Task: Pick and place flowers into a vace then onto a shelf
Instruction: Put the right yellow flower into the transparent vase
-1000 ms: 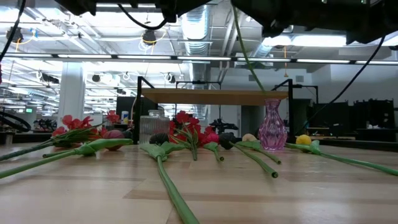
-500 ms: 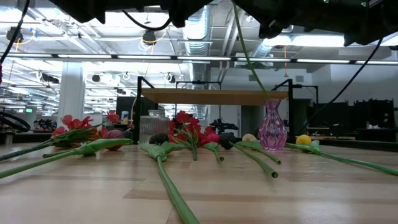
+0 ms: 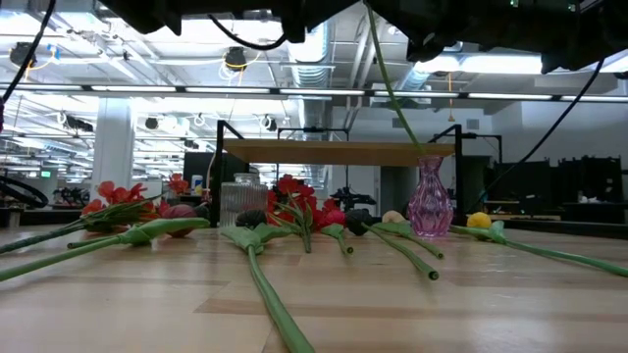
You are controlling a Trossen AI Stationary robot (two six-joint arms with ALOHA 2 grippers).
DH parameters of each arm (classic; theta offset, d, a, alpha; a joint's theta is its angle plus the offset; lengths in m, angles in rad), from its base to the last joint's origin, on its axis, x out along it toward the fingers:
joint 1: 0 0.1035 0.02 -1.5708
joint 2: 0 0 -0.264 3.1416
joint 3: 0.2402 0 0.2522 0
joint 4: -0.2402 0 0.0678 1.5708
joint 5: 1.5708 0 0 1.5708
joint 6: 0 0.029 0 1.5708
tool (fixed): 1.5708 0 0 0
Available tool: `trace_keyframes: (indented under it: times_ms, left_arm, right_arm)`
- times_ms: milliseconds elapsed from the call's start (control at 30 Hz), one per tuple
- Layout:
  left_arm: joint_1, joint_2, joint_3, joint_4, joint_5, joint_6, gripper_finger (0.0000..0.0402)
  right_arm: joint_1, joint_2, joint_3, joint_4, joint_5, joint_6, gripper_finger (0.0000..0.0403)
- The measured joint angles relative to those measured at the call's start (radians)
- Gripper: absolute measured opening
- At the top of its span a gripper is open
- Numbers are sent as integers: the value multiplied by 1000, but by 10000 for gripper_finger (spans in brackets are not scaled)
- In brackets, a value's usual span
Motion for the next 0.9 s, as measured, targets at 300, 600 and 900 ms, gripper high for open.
trace_keyframes:
  times_ms: [300, 600, 900]
  left_arm:
    - [0, 0, 0, 7, -1, 6, 281]
    - [0, 0, 0, 2, 6, 25, 138]
    - [1, 0, 0, -9, 6, 74, 12]
  right_arm:
    - [-13, 0, 0, -7, 1, 17, 5]
    - [-26, 0, 0, -8, 3, 33, 10]
    - [-24, 0, -1, -10, 0, 33, 11]
